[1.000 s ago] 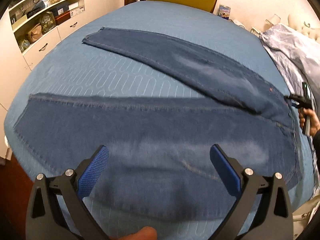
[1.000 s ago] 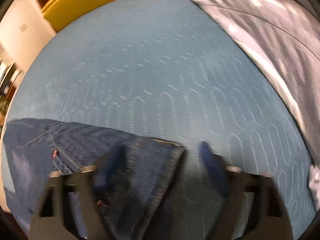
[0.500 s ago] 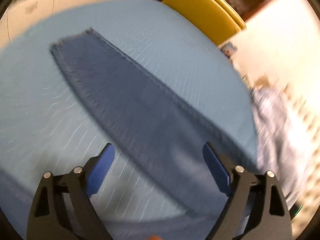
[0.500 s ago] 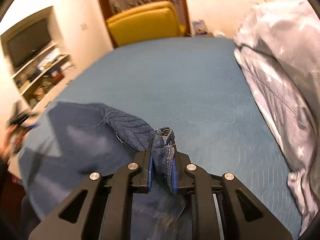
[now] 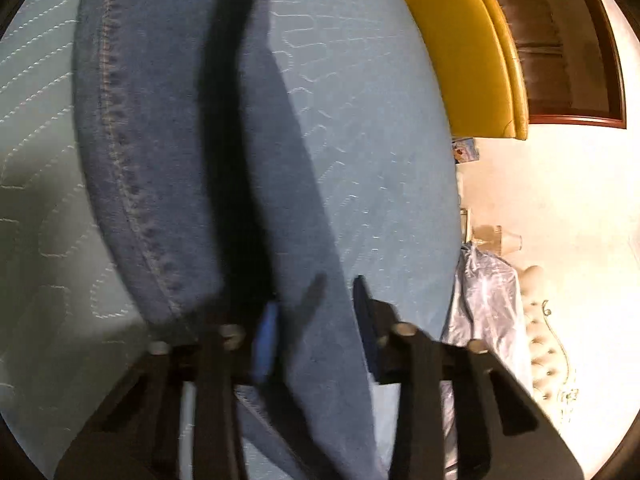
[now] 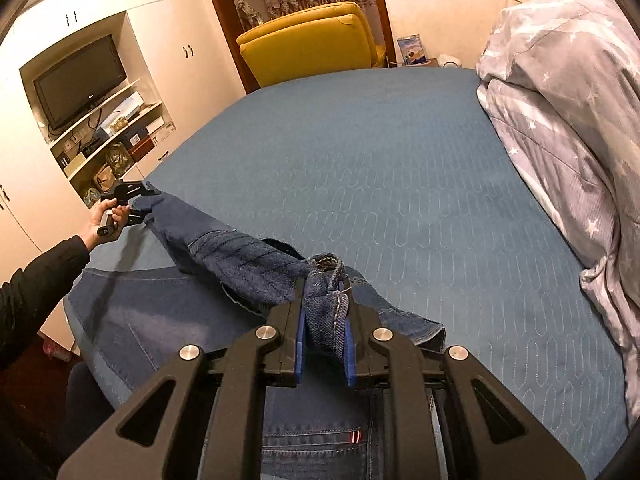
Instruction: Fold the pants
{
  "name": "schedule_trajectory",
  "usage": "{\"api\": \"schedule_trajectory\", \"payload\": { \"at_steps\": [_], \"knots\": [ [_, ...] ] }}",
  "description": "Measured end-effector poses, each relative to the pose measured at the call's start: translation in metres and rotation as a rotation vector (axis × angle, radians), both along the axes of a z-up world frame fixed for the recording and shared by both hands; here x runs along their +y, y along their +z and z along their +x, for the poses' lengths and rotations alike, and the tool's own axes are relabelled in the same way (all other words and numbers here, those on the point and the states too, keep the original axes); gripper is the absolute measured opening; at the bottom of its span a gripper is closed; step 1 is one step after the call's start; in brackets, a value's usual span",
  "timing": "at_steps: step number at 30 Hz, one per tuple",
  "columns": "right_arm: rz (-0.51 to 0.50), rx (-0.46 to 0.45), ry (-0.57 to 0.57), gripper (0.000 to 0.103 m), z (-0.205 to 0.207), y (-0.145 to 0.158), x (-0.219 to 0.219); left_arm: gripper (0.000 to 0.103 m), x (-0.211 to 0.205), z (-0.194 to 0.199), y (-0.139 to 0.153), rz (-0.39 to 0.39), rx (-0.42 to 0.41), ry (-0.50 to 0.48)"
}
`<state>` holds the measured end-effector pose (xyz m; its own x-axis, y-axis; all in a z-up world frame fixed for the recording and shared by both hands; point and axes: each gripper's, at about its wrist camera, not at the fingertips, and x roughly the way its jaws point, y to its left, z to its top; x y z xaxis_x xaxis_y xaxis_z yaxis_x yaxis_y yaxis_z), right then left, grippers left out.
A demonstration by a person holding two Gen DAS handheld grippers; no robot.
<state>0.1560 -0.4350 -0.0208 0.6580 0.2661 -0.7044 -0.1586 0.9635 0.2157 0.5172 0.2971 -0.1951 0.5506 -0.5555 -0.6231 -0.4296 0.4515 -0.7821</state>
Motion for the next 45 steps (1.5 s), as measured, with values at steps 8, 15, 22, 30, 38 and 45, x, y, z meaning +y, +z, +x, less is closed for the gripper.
{"api": "schedule_trajectory", "payload": {
  "at_steps": [8, 15, 22, 30, 38, 45],
  "knots": [
    [-0.022, 0.001, 0.004, 0.016, 0.005, 0.001, -0.023, 0.002, 0.015, -0.066, 0.07, 0.044, -0.081, 0.015],
    [0.091, 0.166, 0.011, 0.019, -0.044, -0.061, -0.072, 0.002, 0.024, -0.291, 0.094, 0.14, -0.096, 0.021],
    [0.21, 0.35, -0.257, 0.053, -0.104, -0.133, -0.093, 0.002, 0.03, -0.37, 0.001, 0.075, -0.002, 0.031],
    [0.513, 0.329, -0.468, 0.058, -0.137, -0.123, -0.088, 0.003, 0.04, -0.381, -0.005, 0.048, -0.034, 0.02],
    [0.598, 0.39, -0.567, 0.058, -0.086, -0.137, -0.06, 0.003, 0.047, -0.395, -0.011, 0.031, -0.041, 0.021],
    [0.503, 0.377, -0.643, 0.01, -0.059, -0.128, -0.056, 0.002, 0.05, -0.386, -0.004, 0.034, -0.045, 0.014]
  ]
}}
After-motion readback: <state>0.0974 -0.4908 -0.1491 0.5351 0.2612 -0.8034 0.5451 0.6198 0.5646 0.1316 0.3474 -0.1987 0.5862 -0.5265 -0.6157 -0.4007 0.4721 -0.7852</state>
